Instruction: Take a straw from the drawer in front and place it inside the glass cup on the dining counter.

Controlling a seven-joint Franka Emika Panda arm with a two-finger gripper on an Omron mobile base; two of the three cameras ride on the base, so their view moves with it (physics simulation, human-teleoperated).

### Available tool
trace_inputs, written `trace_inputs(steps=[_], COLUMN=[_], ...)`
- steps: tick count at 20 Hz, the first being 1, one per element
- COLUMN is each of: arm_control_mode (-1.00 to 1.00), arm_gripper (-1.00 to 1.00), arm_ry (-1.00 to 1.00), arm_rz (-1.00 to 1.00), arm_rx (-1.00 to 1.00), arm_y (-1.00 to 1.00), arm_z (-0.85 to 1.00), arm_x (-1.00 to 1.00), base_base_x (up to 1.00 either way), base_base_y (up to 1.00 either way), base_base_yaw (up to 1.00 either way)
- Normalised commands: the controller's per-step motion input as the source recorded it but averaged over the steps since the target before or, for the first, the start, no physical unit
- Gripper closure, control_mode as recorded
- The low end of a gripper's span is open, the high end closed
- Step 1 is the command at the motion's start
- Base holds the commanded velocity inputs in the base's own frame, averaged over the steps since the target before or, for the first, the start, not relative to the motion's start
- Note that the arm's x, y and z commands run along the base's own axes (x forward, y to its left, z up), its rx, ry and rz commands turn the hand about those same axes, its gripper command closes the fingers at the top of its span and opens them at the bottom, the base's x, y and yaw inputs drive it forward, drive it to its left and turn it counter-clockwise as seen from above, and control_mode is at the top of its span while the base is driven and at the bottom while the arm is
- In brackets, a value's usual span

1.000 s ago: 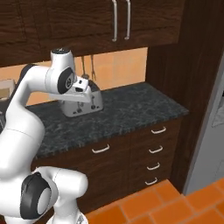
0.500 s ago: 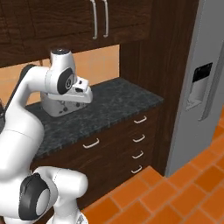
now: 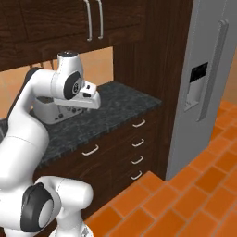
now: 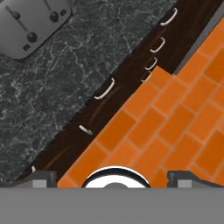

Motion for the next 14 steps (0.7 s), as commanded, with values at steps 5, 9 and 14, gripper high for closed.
trace_inputs(steps=[5,9,14], arm_control_mode=[1.00,1.00,-1.00], arm_gripper=[-1.00,-1.00,-1.00], arm_ry=[0.00,0.00,-0.04], arm_rz=[0.00,0.00,0.00], arm_rx=[0.00,0.00,0.19], arm_y=[0.00,0.00,-0.28], arm_z=[0.00,0.00,-0.76], arm_x=[0.00,0.00,0.07], base_base_x=[0.00,0.00,0.00], base_base_y=[0.42,0.22,0.00], base_base_yaw=[-0.11,-0.04,0.00])
